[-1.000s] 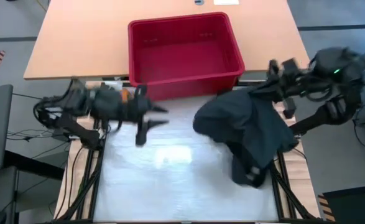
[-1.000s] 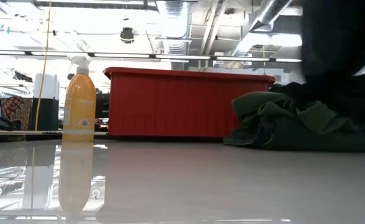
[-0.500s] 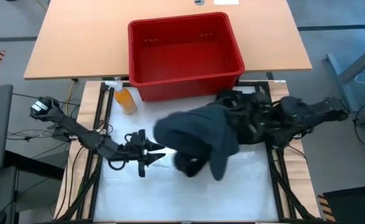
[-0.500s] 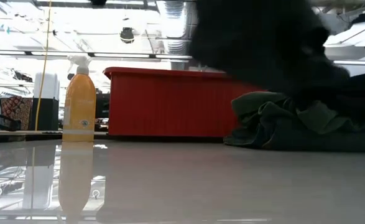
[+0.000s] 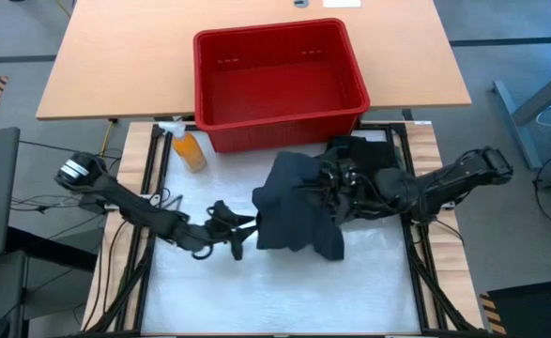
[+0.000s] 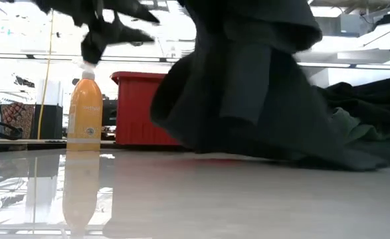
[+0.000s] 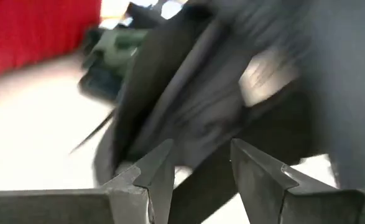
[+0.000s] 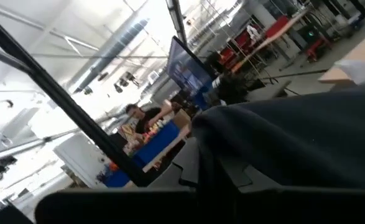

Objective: Fold laundry
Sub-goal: Remove the black shorts from the red laundry bin onto the table, then fold the black shorts

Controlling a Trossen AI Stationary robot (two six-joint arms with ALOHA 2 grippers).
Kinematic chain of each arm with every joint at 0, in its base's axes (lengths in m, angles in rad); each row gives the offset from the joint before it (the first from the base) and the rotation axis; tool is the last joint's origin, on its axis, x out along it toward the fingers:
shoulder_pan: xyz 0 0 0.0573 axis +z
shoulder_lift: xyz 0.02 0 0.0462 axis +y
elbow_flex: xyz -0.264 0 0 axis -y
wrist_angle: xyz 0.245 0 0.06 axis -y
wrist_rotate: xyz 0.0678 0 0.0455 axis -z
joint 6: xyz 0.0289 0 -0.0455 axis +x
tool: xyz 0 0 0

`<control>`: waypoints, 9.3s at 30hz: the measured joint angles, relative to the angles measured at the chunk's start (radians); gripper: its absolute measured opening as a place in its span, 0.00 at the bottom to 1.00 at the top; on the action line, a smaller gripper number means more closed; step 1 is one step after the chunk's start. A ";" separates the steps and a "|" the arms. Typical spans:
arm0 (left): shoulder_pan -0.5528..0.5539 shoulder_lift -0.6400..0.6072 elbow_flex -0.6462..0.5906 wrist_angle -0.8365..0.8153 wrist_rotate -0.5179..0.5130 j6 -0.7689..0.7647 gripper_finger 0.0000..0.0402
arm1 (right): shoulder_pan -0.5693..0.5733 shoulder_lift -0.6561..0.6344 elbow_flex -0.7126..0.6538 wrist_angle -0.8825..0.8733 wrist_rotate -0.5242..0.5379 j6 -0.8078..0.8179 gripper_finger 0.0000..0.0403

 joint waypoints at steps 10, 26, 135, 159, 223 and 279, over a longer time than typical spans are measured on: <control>0.033 0.262 0.003 0.016 -0.022 -0.240 0.36 | 0.020 -0.010 0.000 0.009 -0.030 0.007 0.09; 0.048 0.344 0.004 0.142 0.146 -0.323 0.03 | 0.045 -0.077 0.000 -0.157 -0.160 -0.132 0.13; -0.069 -0.123 0.127 -1.268 0.379 -0.413 0.00 | 0.386 0.845 0.751 -1.199 -0.613 -0.178 0.39; -0.168 -0.152 0.271 -1.361 0.674 -0.242 0.45 | 0.315 0.657 0.751 -1.445 -0.124 -0.160 0.46; -0.108 0.410 0.258 -0.875 0.641 -0.638 0.44 | -0.179 0.964 0.832 -1.250 -0.472 -1.363 0.47; -0.058 -0.423 0.230 -0.895 0.432 -0.306 0.00 | -0.252 0.560 0.891 -1.380 -0.420 -0.992 0.05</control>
